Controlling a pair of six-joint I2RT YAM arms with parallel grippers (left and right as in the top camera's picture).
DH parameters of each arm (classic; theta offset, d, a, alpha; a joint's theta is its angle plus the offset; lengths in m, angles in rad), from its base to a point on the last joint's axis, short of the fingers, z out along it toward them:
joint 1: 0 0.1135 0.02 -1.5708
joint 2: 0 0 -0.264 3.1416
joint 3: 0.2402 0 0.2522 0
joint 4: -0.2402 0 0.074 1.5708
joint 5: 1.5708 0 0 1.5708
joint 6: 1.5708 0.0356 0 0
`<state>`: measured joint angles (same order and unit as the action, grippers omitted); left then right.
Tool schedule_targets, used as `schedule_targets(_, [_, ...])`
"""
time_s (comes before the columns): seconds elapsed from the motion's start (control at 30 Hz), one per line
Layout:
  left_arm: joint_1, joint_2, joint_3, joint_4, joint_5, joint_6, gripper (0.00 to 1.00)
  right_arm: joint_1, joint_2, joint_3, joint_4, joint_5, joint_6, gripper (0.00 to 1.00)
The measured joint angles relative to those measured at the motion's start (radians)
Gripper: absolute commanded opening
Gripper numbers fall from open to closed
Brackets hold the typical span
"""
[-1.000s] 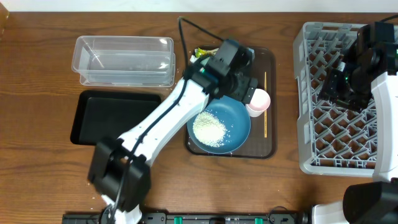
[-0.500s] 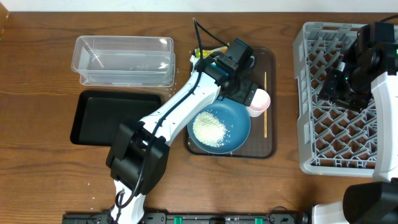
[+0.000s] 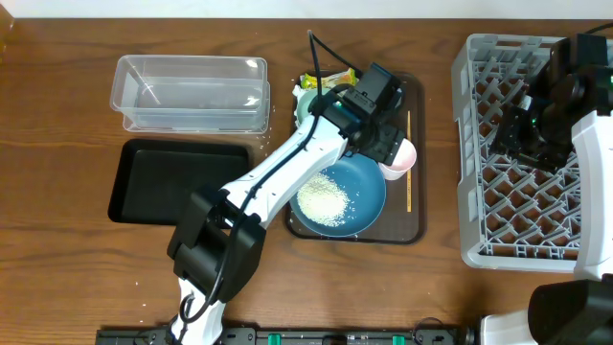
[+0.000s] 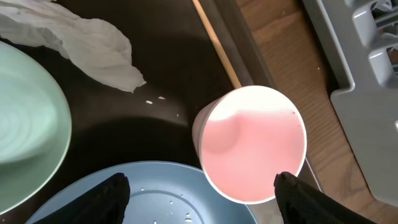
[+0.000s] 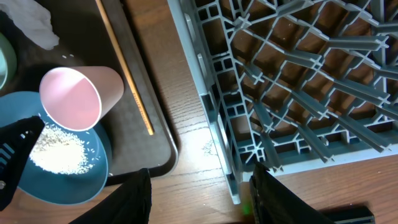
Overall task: Sort waste into correct bins and load items into the dishwasher rack
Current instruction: 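Grasp the pink cup rim with the left gripper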
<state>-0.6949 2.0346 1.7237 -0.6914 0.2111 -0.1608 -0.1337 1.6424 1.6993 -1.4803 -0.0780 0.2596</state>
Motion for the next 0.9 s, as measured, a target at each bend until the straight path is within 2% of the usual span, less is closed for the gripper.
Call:
schedule_targets(0.17, [-0.012, 0.019, 0.0, 0.0, 0.0, 0.0, 0.76, 0.0, 0.0, 0.0, 0.0, 0.0, 0.0, 0.5])
schedule_targets(0.37, [-0.034, 0.061, 0.0, 0.0, 0.0, 0.0, 0.63, 0.0, 0.0, 0.0, 0.0, 0.0, 0.0, 0.5])
schedule_targets(0.8, [-0.037, 0.065, -0.001, 0.0, 0.0, 0.0, 0.6, 0.0, 0.0, 0.0, 0.0, 0.0, 0.0, 0.5])
schedule_targets(0.9, [-0.037, 0.065, -0.002, 0.0, 0.0, 0.0, 0.57, 0.0, 0.0, 0.0, -0.003, 0.0, -0.001, 0.5])
